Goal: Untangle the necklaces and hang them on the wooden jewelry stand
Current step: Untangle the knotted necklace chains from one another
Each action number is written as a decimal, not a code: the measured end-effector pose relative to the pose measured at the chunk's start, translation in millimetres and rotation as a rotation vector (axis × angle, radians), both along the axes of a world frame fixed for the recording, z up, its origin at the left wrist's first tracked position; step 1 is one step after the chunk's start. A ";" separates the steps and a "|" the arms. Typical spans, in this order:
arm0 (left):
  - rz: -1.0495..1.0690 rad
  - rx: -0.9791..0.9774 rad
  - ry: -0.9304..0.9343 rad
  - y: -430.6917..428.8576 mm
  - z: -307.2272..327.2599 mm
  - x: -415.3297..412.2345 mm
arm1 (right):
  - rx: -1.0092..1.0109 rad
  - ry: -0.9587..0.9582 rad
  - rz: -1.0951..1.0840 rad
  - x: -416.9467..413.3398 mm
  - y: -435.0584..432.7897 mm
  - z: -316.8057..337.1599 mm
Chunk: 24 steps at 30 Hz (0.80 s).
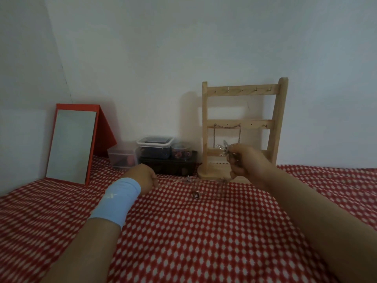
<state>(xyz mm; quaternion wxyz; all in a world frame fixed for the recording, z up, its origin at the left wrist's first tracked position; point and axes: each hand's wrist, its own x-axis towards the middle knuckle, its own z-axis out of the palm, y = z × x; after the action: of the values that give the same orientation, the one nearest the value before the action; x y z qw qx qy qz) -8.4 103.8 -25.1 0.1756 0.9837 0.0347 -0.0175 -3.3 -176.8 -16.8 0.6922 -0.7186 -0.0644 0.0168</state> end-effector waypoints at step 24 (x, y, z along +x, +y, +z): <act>-0.188 0.396 0.343 6.0 44.9 -24.9 | -1.256 -0.121 0.066 4.8 -3.2 -7.6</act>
<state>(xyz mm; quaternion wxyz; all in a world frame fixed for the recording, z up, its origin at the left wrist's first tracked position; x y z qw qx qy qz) -33.3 109.8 19.8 -0.0309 0.9805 -0.0250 -0.1927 1.6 -180.0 -24.3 0.1325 -0.9852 -0.1036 0.0321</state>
